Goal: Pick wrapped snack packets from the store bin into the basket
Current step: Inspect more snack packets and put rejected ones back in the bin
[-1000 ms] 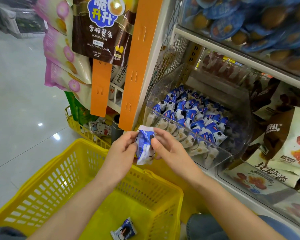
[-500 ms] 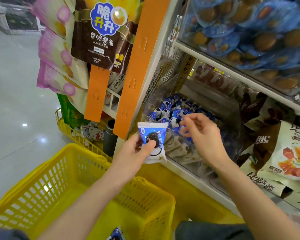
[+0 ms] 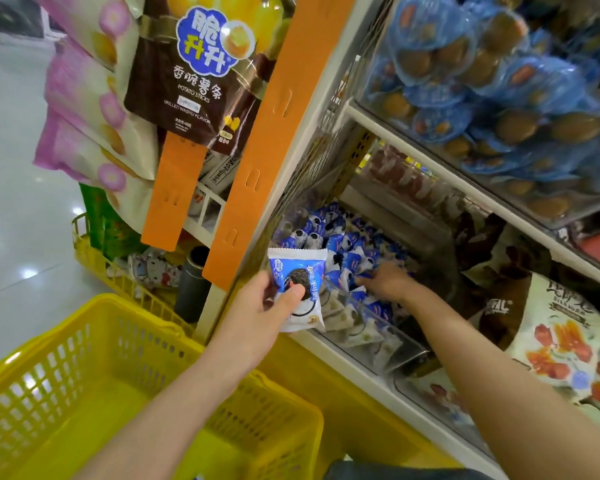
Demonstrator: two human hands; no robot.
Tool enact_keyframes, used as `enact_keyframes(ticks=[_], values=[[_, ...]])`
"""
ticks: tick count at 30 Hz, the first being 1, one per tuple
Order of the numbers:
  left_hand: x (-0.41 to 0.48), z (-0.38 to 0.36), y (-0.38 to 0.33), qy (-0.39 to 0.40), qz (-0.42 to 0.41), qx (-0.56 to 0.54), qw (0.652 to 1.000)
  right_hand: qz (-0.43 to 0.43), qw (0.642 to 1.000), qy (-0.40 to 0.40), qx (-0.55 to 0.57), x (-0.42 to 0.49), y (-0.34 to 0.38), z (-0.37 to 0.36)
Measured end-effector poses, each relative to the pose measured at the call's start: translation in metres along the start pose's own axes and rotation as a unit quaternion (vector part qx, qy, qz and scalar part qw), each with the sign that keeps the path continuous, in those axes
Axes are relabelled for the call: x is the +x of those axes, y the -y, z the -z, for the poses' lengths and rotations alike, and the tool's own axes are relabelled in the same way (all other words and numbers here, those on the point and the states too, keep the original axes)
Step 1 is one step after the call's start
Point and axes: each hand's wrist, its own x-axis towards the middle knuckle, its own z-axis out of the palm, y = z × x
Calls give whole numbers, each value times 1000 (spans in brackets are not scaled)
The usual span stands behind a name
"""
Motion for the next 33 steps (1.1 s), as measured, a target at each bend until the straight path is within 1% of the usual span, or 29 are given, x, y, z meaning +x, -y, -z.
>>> enact_keyframes(ticks=[2, 5, 7, 8, 10, 11, 12, 13, 14, 16, 17, 18, 19, 21, 22, 24, 25, 26, 27, 28, 29, 30, 31, 33], values=[[0, 1, -1, 0, 9, -3, 1000, -1, 998, -27, 49, 0, -2, 1], [-1, 2, -2, -2, 43, -18, 999, 9, 995, -74, 60, -3, -6, 6], [-1, 2, -3, -8, 65, -23, 998, 20, 991, -123, 58, -10, -9, 11], [-2, 2, -3, -10, 76, -24, 997, 26, 985, -162, 58, -15, -11, 14], [-2, 3, -4, -5, 100, -34, 994, 61, 965, -244, 79, -31, -13, 23], [-2, 4, -4, 0, 112, -45, 993, 97, 949, -280, 105, -39, -12, 28], [-3, 4, -5, 5, 124, -58, 991, 127, 935, -299, 143, -49, -10, 34], [-3, 4, -5, 11, 132, -72, 989, 144, 923, -299, 193, -59, -7, 39], [-4, 4, -6, 20, 135, -85, 987, 156, 914, -271, 257, -70, -4, 43], [-7, 5, -6, 49, 134, -108, 984, 196, 892, -143, 380, -97, 5, 40], [-8, 5, -6, 67, 134, -117, 982, 216, 884, -80, 406, -111, 10, 34], [-9, 5, -6, 88, 132, -122, 980, 230, 883, -35, 408, -122, 15, 25], [-11, 5, -7, 113, 128, -124, 977, 239, 885, -8, 400, -132, 20, 15], [-14, 4, -8, 152, 124, -123, 973, 257, 888, 8, 381, -144, 29, -5], [-15, 4, -8, 158, 123, -117, 973, 267, 884, 7, 383, -147, 31, -12], [-17, 5, -7, 149, 121, -94, 977, 283, 869, -3, 406, -148, 34, -19], [-17, 6, -6, 142, 122, -82, 979, 286, 863, -22, 416, -147, 34, -19], [-18, 7, -6, 138, 123, -72, 980, 281, 866, -47, 411, -144, 32, -18], [-18, 9, -6, 137, 123, -66, 981, 267, 878, -70, 392, -140, 29, -17], [-17, 9, -6, 139, 124, -65, 980, 246, 893, -73, 370, -136, 26, -16], [-17, 9, -6, 143, 123, -66, 980, 226, 905, -44, 359, -134, 24, -14], [-17, 9, -7, 147, 122, -68, 979, 213, 907, 4, 363, -134, 21, -12], [-17, 9, -8, 152, 120, -70, 979, 208, 901, 52, 376, -134, 19, -11], [-17, 8, -9, 164, 111, -81, 977, 208, 882, 100, 410, -135, 16, -8]])
